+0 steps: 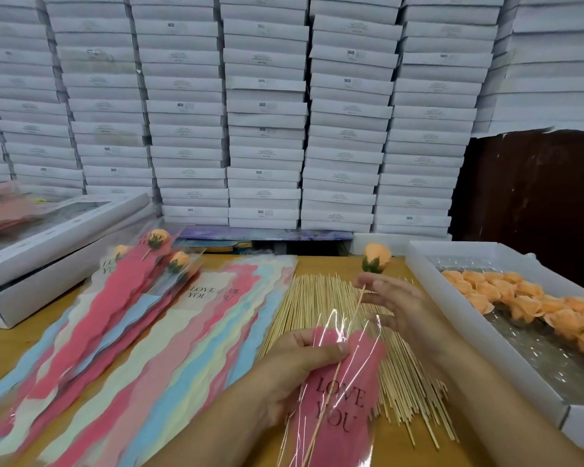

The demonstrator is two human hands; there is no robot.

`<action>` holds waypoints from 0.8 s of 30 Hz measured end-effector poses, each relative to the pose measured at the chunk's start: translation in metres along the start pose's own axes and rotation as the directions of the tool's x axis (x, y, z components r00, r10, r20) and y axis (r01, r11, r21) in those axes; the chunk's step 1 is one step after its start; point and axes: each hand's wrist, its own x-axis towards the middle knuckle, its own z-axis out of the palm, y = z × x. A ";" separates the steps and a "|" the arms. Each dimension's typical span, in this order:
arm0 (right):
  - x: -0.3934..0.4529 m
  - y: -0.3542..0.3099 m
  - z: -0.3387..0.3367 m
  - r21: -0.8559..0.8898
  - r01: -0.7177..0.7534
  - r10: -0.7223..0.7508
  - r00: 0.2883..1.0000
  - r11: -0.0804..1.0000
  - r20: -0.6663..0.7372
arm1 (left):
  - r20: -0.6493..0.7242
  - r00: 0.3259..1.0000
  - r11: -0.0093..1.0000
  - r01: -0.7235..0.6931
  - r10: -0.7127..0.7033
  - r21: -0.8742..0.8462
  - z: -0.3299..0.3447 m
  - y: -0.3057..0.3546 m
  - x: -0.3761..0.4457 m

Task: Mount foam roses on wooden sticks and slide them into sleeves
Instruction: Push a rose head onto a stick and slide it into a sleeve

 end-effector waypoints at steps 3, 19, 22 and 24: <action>0.001 0.002 0.009 -0.014 -0.004 0.005 0.999 1.000 0.034 | 0.003 1.000 1.000 -0.002 0.002 -0.023 0.000 0.000 -0.001; -0.012 0.023 0.020 0.029 0.009 -0.012 0.994 1.000 0.106 | 0.010 1.000 0.999 -0.018 0.019 -0.050 -0.002 -0.004 0.004; -0.016 0.024 0.016 0.044 -0.003 -0.002 0.994 0.999 0.110 | 0.014 1.000 0.999 -0.010 0.010 -0.032 -0.004 -0.003 0.004; -0.016 0.023 0.012 0.056 0.013 -0.016 0.998 0.998 0.063 | 0.005 1.000 1.000 -0.008 0.008 -0.018 -0.006 -0.003 0.005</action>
